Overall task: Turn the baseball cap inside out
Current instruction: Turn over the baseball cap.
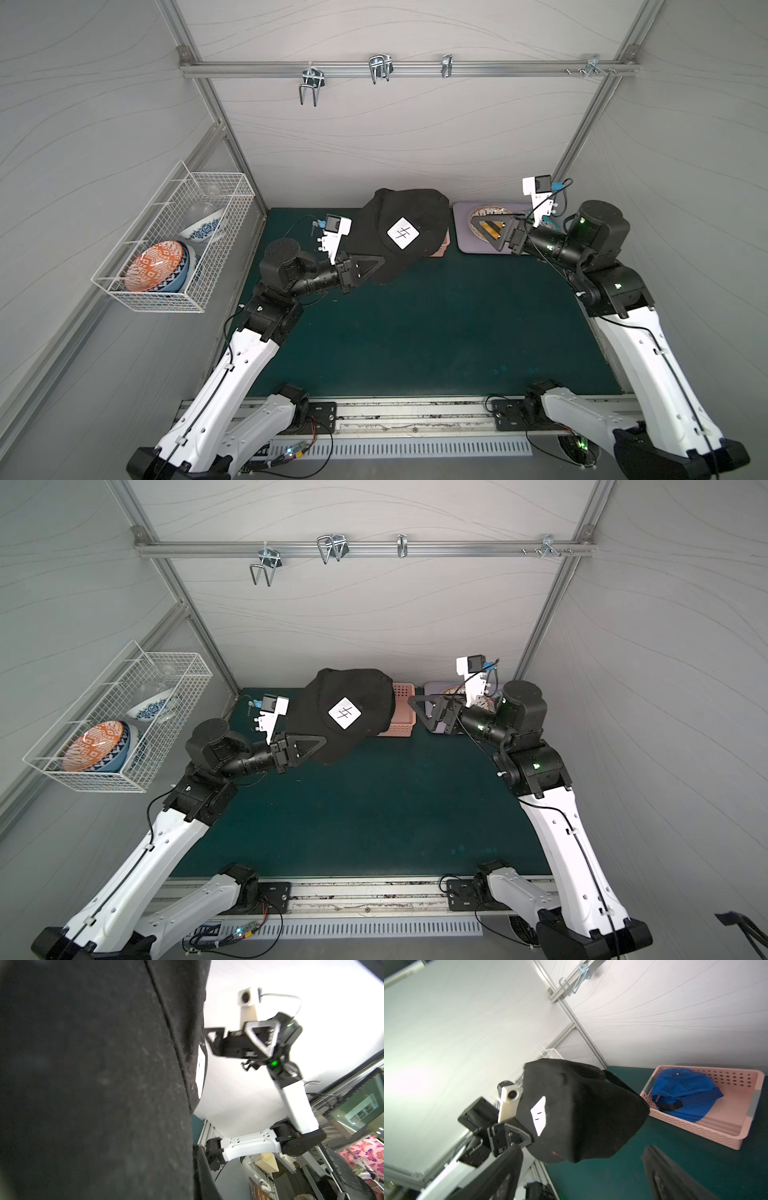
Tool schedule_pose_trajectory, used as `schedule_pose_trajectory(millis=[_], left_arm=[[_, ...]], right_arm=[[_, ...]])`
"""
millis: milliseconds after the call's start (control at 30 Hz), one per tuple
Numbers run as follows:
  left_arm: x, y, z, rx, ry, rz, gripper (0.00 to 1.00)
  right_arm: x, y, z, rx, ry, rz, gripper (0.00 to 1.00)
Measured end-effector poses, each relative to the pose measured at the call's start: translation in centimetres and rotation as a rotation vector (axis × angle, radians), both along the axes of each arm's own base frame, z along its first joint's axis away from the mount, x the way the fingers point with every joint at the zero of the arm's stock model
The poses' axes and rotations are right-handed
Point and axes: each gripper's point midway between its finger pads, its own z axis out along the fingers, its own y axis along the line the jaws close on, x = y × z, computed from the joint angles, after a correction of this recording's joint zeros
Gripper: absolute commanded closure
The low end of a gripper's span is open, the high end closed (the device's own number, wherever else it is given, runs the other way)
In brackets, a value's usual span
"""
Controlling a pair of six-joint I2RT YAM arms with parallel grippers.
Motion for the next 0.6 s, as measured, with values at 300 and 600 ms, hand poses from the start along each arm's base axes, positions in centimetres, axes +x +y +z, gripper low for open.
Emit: schedule_pose_trajectory(millis=[300,600], left_arm=[[-1.1,-0.5,-2.4,0.082,0.021,-0.047,1.0],[-1.7,-0.8,-2.5,0.083,0.02,-0.073,1.0]], right_arm=[[1.2,2.6,-0.8,-0.191,-0.071,0.087,0.4],[2.3,4.8,-3.8,-0.262,-0.01,0.185,0.56]])
